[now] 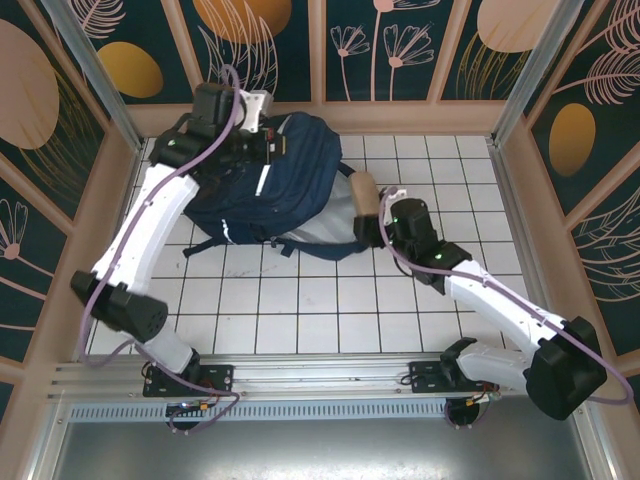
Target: Pack the student bag
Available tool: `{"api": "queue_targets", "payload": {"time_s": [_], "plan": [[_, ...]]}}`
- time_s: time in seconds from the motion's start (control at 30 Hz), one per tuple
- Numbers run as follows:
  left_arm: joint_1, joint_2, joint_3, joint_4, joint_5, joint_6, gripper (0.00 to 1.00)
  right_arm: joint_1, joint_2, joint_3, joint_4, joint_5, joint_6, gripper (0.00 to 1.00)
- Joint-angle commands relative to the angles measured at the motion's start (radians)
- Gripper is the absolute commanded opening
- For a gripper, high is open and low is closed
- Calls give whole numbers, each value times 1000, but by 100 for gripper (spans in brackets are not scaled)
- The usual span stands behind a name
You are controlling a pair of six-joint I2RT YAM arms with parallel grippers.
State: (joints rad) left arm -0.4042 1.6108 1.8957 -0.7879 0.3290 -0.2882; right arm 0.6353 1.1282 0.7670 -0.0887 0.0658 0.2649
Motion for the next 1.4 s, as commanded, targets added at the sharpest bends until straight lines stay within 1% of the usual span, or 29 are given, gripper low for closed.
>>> {"api": "queue_targets", "payload": {"time_s": [0.0, 0.07, 0.1, 0.17, 0.23, 0.3, 0.37, 0.43, 0.63, 0.87, 0.97, 1.0, 1.13, 1.23, 1.3, 1.33, 1.37], "plan": [[-4, -151, -5, 170, 1, 15, 0, 44, -15, -7, -1, -59, -49, 45], [-3, -176, -37, 171, -41, 14, 0, 50, 13, 7, -16, -107, -51, 44], [-1, -190, -62, 174, -54, 16, 0, 60, 30, 17, -27, -112, -53, 44], [1, -223, -108, 191, -67, 10, 0, 87, 51, 26, -37, -112, -63, 44], [11, -245, -144, 215, -62, -4, 0, 117, 71, 39, -46, -83, -72, 44], [26, -249, -154, 229, -17, -27, 0, 134, 84, 54, -46, -79, -88, 44], [34, -248, -165, 249, 65, -52, 0, 156, 103, 85, -47, -60, -108, 44], [38, -245, -179, 273, 124, -78, 0, 161, 132, 115, -25, -83, -124, 45], [51, -235, -193, 298, 192, -106, 0, 161, 296, 243, 40, -119, -154, 46], [75, -253, -260, 372, 282, -145, 0, 161, 502, 411, 104, -144, -191, 49], [81, -258, -289, 406, 321, -168, 0, 152, 563, 451, 169, -177, -203, 53], [82, -257, -297, 416, 334, -176, 0, 146, 599, 476, 185, -207, -212, 54], [83, -251, -302, 430, 353, -182, 0, 149, 731, 611, 165, -218, -253, 55], [83, -238, -298, 442, 362, -195, 0, 141, 842, 746, 105, -223, -255, 56], [83, -230, -306, 461, 378, -207, 0, 135, 926, 868, 41, -224, -233, 56], [83, -228, -311, 472, 382, -214, 0, 135, 968, 924, 18, -221, -226, 59], [83, -228, -319, 485, 384, -219, 0, 137, 997, 967, 5, -200, -217, 67]]}}
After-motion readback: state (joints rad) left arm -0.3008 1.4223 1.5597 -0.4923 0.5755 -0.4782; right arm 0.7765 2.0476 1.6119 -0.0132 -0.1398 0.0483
